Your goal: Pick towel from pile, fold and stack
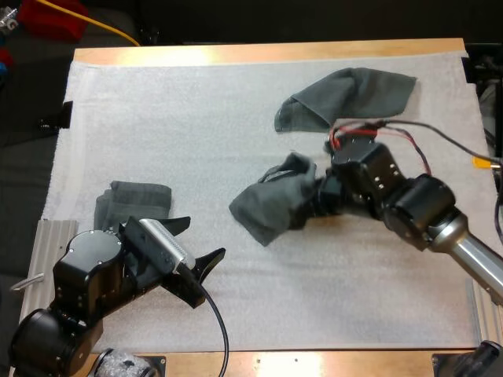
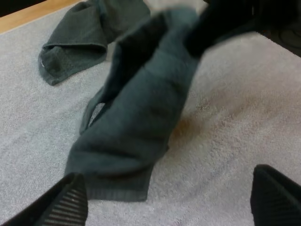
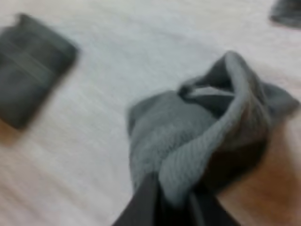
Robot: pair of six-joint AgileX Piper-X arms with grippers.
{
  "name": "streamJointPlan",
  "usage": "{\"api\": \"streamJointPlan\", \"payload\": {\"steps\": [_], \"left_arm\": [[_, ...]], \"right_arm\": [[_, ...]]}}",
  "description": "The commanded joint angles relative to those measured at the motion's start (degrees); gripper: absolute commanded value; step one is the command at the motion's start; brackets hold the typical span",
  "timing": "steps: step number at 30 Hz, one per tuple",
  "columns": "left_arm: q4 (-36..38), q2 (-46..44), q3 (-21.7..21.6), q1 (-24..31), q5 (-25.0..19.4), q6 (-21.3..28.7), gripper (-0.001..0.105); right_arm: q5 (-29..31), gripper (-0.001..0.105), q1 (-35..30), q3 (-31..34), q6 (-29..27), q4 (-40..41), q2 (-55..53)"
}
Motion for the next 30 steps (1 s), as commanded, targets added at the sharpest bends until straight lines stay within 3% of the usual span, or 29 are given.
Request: {"api": "streamJointPlan", "payload": {"steps": [1,7,14,19,25,30], "left_arm": [[-0.2,0.0,-0.3,-0.3,0.3,-0.5,0.069],[-0.2,0.0,-0.3,-0.3,1.1,-0.5,0.069],[-0.2,0.8,0.4,-0.3,6.5,-1.2,0.069],[-0.2,2.3,1.4,-0.3,8.6,-2.8,0.069],[-0.2,7.4,1.4,-0.3,14.2,-2.9,0.069],[-0.2,12.8,1.4,-0.3,15.4,-3.1,0.069]], "right_arm": [[1.4,0.003,-0.2,1.7,-1.4,1.0,-0.5],[7.8,0.003,-2.0,9.8,-1.8,-1.0,-0.5],[11.5,0.003,-7.4,15.2,-0.5,-2.7,-0.5],[11.8,0.003,-11.0,16.8,-0.4,-2.3,-0.5],[12.2,0.003,-13.9,17.0,-0.4,-2.3,-0.5],[12.2,0.003,-13.9,17.0,-0.4,-2.3,-0.5]]}}
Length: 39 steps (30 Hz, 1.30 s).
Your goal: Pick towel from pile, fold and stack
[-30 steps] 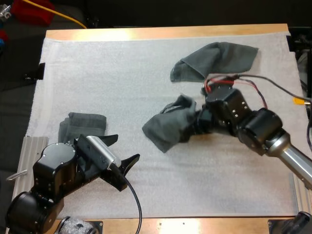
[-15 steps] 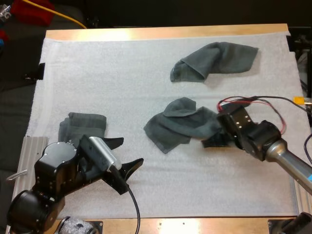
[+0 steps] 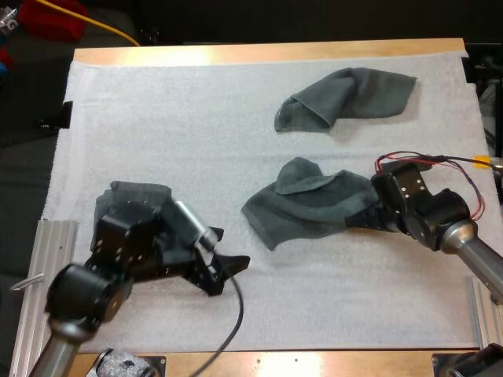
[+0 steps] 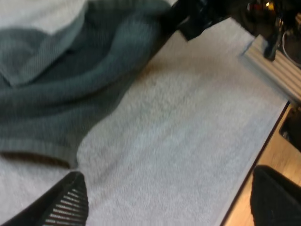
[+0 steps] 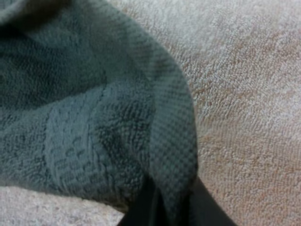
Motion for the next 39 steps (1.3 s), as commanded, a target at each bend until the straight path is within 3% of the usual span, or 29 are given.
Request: {"api": "streamJointPlan", "payload": {"steps": [1,7,13,23,33,39], "left_arm": [[-0.3,1.1,0.0,-0.3,1.2,-0.5,0.069],[-0.3,6.6,1.9,-0.3,5.4,-0.5,0.069],[-2.7,8.6,8.2,-0.3,5.8,-0.9,0.069],[-19.5,9.2,18.9,-0.3,5.8,-11.9,0.069],[-27.7,17.5,19.7,-0.9,5.8,-13.7,0.069],[-34.9,24.1,19.7,-6.4,5.0,-14.7,0.069]], "right_arm": [[0.5,0.003,-0.2,-0.1,0.0,0.4,-0.5],[0.5,0.003,-0.2,-0.1,0.0,0.4,-0.5],[0.5,0.003,-0.2,-0.1,0.0,0.4,-0.5],[0.5,0.003,-0.2,-0.1,0.0,0.4,-0.5],[0.5,0.003,-0.2,-0.1,0.0,0.4,-0.5],[0.5,0.003,-0.2,-0.1,0.3,0.4,-0.5]]}}
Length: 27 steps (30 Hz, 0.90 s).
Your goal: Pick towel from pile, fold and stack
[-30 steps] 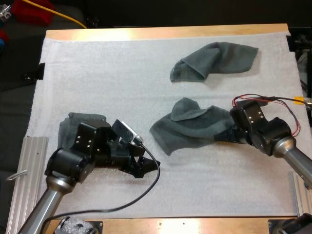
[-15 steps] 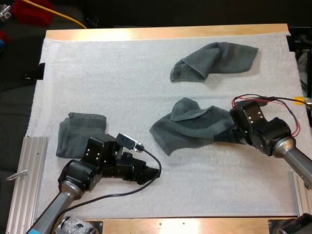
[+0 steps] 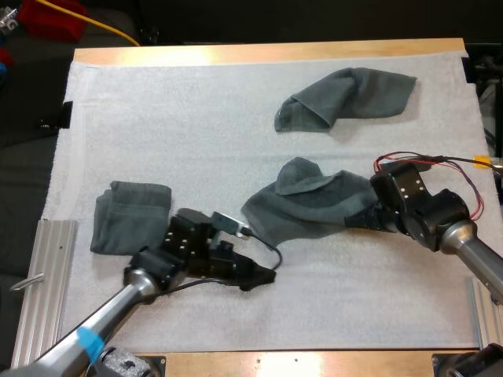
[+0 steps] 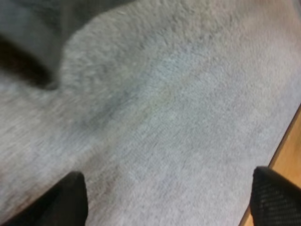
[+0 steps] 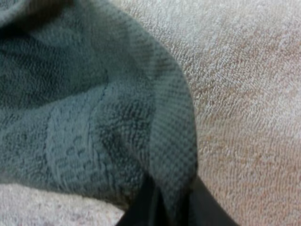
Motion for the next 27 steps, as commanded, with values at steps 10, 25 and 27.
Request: {"api": "streamJointPlan", "payload": {"steps": [10,25,27], "left_arm": [[-10.1,8.5,-0.9,-2.3,-4.6,-4.1,0.069],[-10.4,16.7,-7.0,-2.3,-10.4,-4.1,0.069],[-10.4,17.1,-7.0,-2.3,-11.2,-3.9,0.069]], "right_arm": [[0.5,0.003,-0.2,-0.1,0.0,0.4,-0.5],[0.5,0.003,-0.2,-0.1,0.0,0.4,-0.5],[0.5,0.003,-0.2,-0.1,0.0,0.4,-0.5]]}}
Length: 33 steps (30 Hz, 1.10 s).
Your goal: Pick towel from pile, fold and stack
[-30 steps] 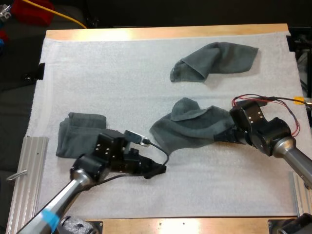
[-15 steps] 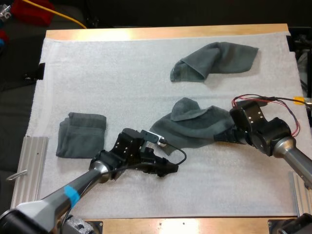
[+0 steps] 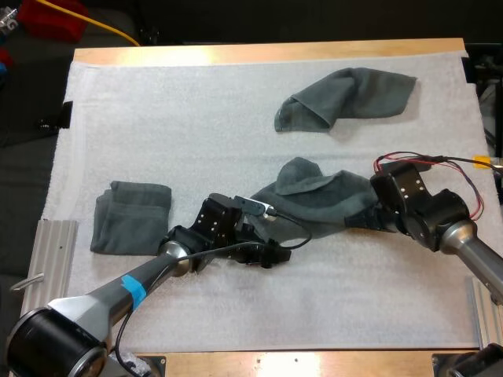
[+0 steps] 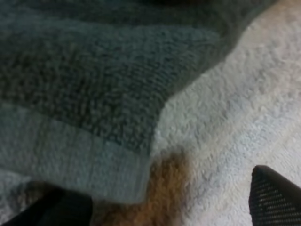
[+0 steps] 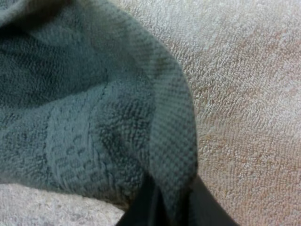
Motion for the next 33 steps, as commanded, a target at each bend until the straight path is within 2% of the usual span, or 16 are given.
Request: {"api": "streamJointPlan", "payload": {"steps": [1,4,9,15,22,27,33], "left_arm": [[-0.5,0.3,-0.4,-0.1,-1.6,-0.1,0.069],[-0.9,0.7,-0.4,-0.1,-2.0,-0.1,0.069],[-2.9,0.8,-0.5,-0.1,0.1,-0.1,0.069],[-3.1,0.8,-0.5,-0.1,1.1,-0.1,0.058],[-1.8,0.8,-0.5,-0.1,0.8,-0.1,0.056],[-1.7,2.7,-0.9,-0.6,1.2,-0.1,0.044],[-1.4,2.7,-1.0,-0.5,0.9,-0.1,0.042]], "right_arm": [[0.5,0.003,-0.2,-0.1,0.0,0.4,-0.5],[0.5,0.003,-0.2,-0.1,0.0,0.4,-0.5],[0.5,0.003,-0.2,-0.1,0.0,0.4,-0.5],[0.5,0.003,-0.2,-0.1,0.0,0.4,-0.5],[0.5,0.003,-0.2,-0.1,0.6,0.4,-0.5],[0.5,0.003,-0.2,-0.1,0.9,0.4,-0.5],[0.5,0.003,-0.2,-0.1,0.9,0.4,-0.5]]}}
